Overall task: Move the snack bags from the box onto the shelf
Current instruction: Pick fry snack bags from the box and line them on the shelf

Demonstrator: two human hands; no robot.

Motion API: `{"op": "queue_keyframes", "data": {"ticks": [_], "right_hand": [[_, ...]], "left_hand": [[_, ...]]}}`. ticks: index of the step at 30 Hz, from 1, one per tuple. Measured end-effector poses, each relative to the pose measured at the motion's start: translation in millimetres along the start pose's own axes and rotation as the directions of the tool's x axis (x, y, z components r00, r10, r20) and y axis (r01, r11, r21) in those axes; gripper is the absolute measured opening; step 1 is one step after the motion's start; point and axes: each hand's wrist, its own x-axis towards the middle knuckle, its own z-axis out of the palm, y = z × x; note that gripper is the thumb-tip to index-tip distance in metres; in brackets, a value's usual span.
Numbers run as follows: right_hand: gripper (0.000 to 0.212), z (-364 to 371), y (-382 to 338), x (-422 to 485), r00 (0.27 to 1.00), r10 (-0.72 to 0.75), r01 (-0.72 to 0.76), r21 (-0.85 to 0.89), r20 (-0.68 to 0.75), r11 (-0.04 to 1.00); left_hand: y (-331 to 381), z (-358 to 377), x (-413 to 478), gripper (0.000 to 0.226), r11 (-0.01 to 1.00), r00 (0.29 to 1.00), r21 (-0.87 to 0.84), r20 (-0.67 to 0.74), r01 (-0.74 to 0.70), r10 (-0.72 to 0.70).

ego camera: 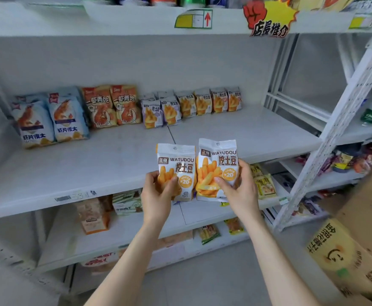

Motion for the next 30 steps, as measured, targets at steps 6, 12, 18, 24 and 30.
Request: {"op": "queue_keyframes", "data": {"ticks": [6, 12, 18, 24, 30], "right_hand": [[0.053, 3, 11, 65, 0.999, -0.031, 0.03, 0.038, 0.029, 0.999], [0.052, -8, 42, 146, 0.997, -0.064, 0.062, 0.043, 0.048, 0.997], [0.054, -6, 83, 232, 0.992, -0.088, 0.085, 0.035, 0.087, 0.996], [0.053, 14, 119, 309, 0.99, -0.102, 0.101, 0.022, 0.098, 0.995], [0.054, 43, 154, 382, 0.988, -0.125, 0.123, 0.036, 0.087, 0.992]], "left_hand": [[6, 40, 52, 0.03, 1.0, 1.0, 0.008, -0.009, -0.015, 0.015], [7, 107, 100, 0.028, 1.0, 0.999, -0.015, -0.049, -0.024, 0.023], [3, 169, 152, 0.027, 1.0, 0.993, -0.005, -0.113, -0.02, 0.019], [-15, 211, 221, 0.03, 1.0, 0.989, 0.018, -0.145, -0.011, 0.014], [-37, 251, 290, 0.025, 0.999, 0.988, 0.018, -0.15, -0.035, 0.037]]}}
